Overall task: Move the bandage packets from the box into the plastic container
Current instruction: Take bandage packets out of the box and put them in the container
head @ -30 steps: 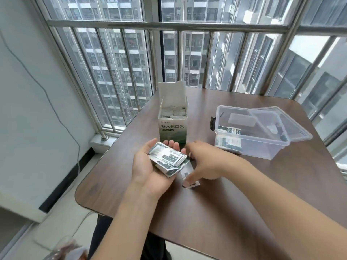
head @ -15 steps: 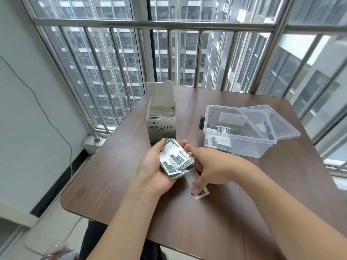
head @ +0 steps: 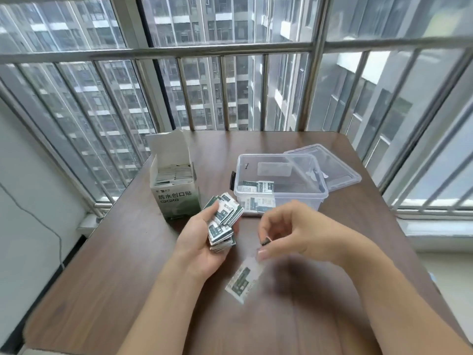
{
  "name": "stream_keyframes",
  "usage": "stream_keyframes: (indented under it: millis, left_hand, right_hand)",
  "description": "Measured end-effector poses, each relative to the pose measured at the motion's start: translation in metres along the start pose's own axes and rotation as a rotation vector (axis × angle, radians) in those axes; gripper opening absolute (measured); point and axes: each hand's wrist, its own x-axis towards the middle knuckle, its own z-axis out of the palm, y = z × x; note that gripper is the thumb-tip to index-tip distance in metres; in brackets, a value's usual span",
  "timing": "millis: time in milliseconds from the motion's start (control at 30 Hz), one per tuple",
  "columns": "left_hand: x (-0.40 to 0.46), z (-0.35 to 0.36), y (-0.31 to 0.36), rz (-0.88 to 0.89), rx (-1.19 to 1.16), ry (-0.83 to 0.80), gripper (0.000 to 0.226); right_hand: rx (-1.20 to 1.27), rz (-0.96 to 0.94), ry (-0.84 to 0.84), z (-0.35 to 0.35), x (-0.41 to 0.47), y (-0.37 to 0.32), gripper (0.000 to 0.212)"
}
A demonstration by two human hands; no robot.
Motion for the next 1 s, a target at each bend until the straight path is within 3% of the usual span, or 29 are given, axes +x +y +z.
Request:
stream_keyframes:
  millis: [67,200,400,633,833,900,1000]
  left_hand:
    - [0.002,0.004,-0.005,0.014,0.110,-0.004,0.023]
    - [0.002,0.022,-0.013,0.190,0.249,0.041,0.015]
    - [-0.011,0.033,-0.021,0.357,0.315,-0.029,0.013]
    - [-0.020,0.029,-0.036,0.513,0.494,-0.098,0.023]
    - [-0.025,0.029,-0.037,0.440,0.541,-0.149,0.010]
    - [-0.028,0.030,-0.037,0.385,0.509,-0.150,0.018]
    - [-0.028,0.031,-0.038,0.338,0.430,-0.099,0.036]
  right_hand:
    - [0.239,-0.089,0.072,-0.009,-0.008,-0.002,0.015]
    - [0.570,-0.208,0.404,-0.011,0.001,0.002,0.007]
    - [0.454,-0.169,0.619,-0.004,0.004,0.000,0.008]
    - [0.380,-0.163,0.669,0.003,0.010,0.006,0.028]
    - [0.409,-0.147,0.572,0.010,0.009,0.001,0.030]
    - [0.403,-0.139,0.522,0.011,0.008,0.000,0.039]
    - [0.400,-0.132,0.515,0.011,0.008,0.001,0.034]
